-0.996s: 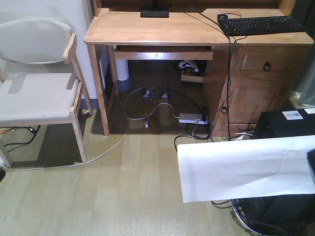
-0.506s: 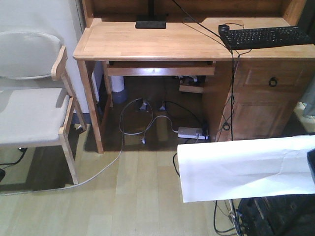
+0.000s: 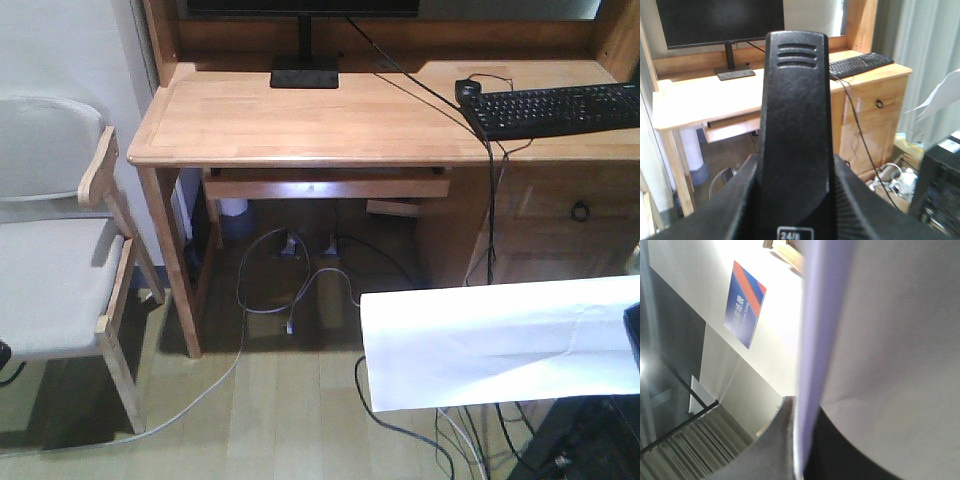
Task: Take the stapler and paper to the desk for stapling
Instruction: 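Drive up to the desk edge holding stapler and paper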
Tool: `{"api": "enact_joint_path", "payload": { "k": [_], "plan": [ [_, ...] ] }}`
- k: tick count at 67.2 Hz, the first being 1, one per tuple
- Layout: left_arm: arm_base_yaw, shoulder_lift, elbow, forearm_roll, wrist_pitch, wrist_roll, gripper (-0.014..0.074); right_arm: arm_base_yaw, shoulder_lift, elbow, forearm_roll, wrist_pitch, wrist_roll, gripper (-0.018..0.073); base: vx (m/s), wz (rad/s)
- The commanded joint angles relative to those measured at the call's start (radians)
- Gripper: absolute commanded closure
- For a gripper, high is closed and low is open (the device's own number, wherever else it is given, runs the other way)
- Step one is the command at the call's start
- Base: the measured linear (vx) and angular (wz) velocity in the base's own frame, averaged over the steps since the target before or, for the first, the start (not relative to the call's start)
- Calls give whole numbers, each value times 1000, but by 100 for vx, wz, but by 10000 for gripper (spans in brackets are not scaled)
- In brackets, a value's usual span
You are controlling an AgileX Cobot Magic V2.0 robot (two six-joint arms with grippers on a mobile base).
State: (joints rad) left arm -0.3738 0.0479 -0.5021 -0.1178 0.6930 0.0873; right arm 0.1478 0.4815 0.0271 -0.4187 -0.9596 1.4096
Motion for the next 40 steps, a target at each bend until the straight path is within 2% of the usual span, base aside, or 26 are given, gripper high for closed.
{"api": "enact_joint_path", "payload": {
  "k": [1, 40],
  "plan": [
    [-2, 15, -27, -11, -124, -2, 603, -2, 6, 21, 16, -58, -12, 564, 34, 0],
    [-2, 15, -27, -11, -124, -2, 603, -2, 6, 21, 16, -58, -12, 564, 32, 1]
  ]
}}
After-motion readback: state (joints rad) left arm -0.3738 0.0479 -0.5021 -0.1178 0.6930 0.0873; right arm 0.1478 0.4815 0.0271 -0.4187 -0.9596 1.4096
